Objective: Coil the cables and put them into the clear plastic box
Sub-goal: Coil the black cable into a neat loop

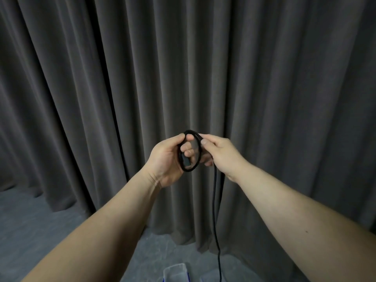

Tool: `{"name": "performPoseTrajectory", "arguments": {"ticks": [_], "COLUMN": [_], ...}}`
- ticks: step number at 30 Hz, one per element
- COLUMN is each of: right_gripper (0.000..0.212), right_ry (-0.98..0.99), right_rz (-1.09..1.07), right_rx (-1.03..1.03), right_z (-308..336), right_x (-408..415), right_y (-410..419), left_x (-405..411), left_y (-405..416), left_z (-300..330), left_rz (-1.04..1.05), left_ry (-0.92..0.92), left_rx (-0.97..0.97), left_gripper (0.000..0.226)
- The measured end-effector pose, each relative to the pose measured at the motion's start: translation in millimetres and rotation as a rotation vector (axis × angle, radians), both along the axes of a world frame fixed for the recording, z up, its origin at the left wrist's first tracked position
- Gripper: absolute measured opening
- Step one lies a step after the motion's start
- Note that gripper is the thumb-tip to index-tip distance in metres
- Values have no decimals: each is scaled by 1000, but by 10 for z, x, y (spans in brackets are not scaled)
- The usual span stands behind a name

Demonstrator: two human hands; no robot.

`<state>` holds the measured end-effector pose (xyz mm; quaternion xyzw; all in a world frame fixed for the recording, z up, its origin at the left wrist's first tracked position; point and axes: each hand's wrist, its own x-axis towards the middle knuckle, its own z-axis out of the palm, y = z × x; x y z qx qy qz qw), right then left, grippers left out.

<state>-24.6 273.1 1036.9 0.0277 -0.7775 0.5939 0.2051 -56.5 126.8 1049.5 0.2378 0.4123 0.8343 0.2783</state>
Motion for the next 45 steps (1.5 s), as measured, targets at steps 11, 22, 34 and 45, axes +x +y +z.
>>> {"name": "performPoseTrajectory", "arguments": {"ticks": [11,22,34,45], "right_gripper": [21,17,14,30], "right_ry": [110,109,-192,-50], "right_rz": [-237,-188,-130,52], "right_rx": [-268,4,148,970], "right_z": [43,-26,-391,597], "right_x": [-97,-100,-127,110], "right_y": [45,74,250,8], "left_x": [-12,-132,-445,-505], "left_y": [77,197,-22,-11], "left_z": [-80,-28,410,128], "left_rz": [99,176,326,490], "left_ry": [130,147,43,626], "left_rx": [-38,-37,308,-277], "left_gripper": [33,37,27,21]}}
